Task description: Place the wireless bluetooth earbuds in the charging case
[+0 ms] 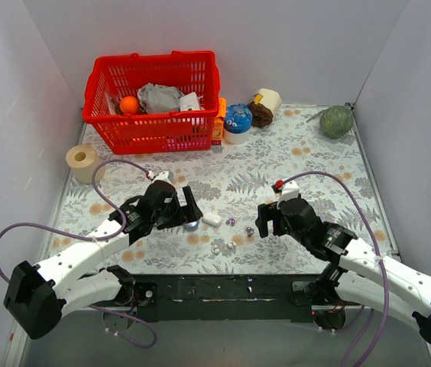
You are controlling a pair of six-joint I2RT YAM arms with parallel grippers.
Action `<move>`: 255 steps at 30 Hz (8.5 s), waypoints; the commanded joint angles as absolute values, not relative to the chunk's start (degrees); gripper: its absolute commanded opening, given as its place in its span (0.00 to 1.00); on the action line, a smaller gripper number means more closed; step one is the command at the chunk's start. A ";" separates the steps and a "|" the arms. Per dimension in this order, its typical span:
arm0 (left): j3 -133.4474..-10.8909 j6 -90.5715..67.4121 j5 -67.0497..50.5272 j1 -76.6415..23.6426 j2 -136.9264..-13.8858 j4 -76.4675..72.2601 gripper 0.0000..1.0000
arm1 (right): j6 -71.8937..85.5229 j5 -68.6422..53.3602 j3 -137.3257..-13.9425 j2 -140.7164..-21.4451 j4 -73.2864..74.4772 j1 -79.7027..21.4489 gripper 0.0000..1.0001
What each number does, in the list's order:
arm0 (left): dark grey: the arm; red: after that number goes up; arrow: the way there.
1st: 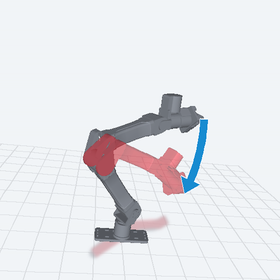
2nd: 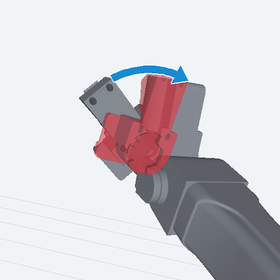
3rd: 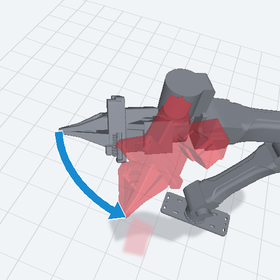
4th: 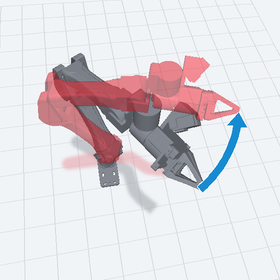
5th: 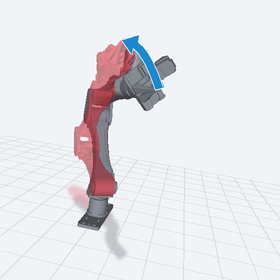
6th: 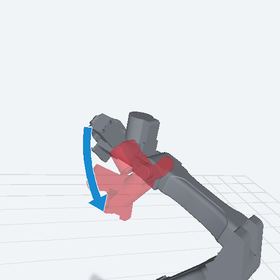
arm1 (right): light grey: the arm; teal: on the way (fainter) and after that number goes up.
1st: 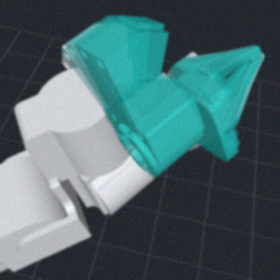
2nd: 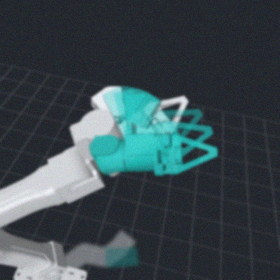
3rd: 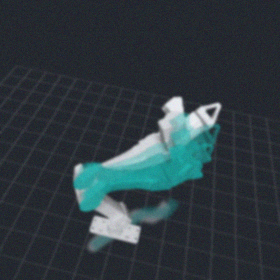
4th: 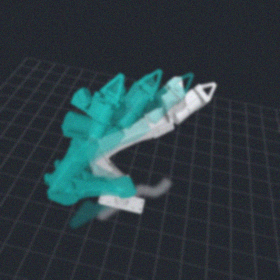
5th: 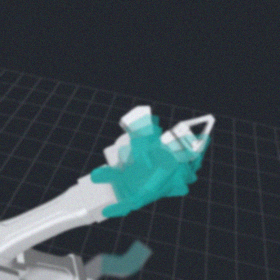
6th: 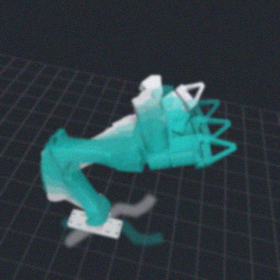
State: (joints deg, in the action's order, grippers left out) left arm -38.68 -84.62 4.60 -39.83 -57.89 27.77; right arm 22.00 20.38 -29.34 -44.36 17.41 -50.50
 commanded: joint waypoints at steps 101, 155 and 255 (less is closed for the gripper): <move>-60.12 -53.79 8.62 -50.10 -103.09 32.34 0.70 | 20.48 18.11 -29.62 -42.98 18.63 -50.71 0.90; -16.61 -30.32 -2.82 -61.26 -45.09 -33.84 0.00 | 27.42 -1.41 -60.64 -60.37 18.63 -57.39 0.98; -17.49 -36.91 8.25 -63.02 -45.44 -31.64 0.67 | 19.96 9.93 -63.45 -60.47 24.52 -59.24 0.01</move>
